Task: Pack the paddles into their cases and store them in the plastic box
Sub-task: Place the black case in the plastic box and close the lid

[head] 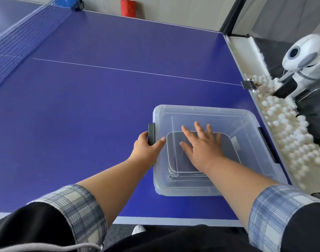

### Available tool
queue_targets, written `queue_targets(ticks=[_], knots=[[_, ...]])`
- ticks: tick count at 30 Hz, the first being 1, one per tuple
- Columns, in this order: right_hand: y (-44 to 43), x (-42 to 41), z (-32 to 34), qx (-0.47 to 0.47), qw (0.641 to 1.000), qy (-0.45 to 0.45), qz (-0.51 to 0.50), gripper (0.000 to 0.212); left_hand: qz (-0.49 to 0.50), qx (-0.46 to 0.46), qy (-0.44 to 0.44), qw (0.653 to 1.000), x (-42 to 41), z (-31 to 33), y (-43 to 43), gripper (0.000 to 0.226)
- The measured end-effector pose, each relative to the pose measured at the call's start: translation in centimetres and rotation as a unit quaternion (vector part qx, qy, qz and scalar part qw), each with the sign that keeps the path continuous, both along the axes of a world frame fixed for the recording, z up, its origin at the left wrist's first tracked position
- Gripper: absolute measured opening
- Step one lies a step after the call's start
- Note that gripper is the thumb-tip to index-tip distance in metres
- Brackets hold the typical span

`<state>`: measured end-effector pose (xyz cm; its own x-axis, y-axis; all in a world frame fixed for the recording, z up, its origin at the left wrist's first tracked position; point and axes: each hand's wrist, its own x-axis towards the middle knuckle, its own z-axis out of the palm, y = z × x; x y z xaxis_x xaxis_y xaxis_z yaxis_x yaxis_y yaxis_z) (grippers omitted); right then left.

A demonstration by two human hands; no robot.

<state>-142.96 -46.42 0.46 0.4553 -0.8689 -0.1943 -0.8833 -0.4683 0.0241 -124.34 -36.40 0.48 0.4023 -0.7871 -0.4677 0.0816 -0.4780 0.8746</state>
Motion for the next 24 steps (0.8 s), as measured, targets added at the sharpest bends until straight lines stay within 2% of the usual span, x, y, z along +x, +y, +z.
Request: queue_targets(ticks=[3,8,12,14,20,24], knots=[[0.0,-0.1,-0.2,0.001,1.0,0.0,0.002,0.09,-0.014,0.0,-0.011,1.0,-0.7,0.2,-0.9,0.061],[-0.2,0.0,-0.7,-0.004,1.0,0.003,0.007,0.087,-0.03,0.014,-0.055,0.998,-0.8,0.2,-1.5,0.057],[-0.2,0.1,-0.9,-0.003,1.0,0.0,0.006,0.086,-0.051,0.025,-0.1,0.993,-1.4,0.5,-1.9,0.076],[-0.2,0.2,-1.0,0.001,1.0,-0.001,0.002,0.087,-0.051,0.025,-0.121,0.991,-1.6,0.6,-2.0,0.079],[-0.2,0.5,0.3,0.049,0.999,-0.005,-0.009,0.092,-0.089,0.059,-0.195,0.975,-1.3,0.8,-2.5,0.093],[-0.5,-0.4,2.8,0.105,0.994,-0.038,-0.005,0.081,-0.138,0.1,-0.253,0.952,-0.8,2.1,-3.6,0.101]])
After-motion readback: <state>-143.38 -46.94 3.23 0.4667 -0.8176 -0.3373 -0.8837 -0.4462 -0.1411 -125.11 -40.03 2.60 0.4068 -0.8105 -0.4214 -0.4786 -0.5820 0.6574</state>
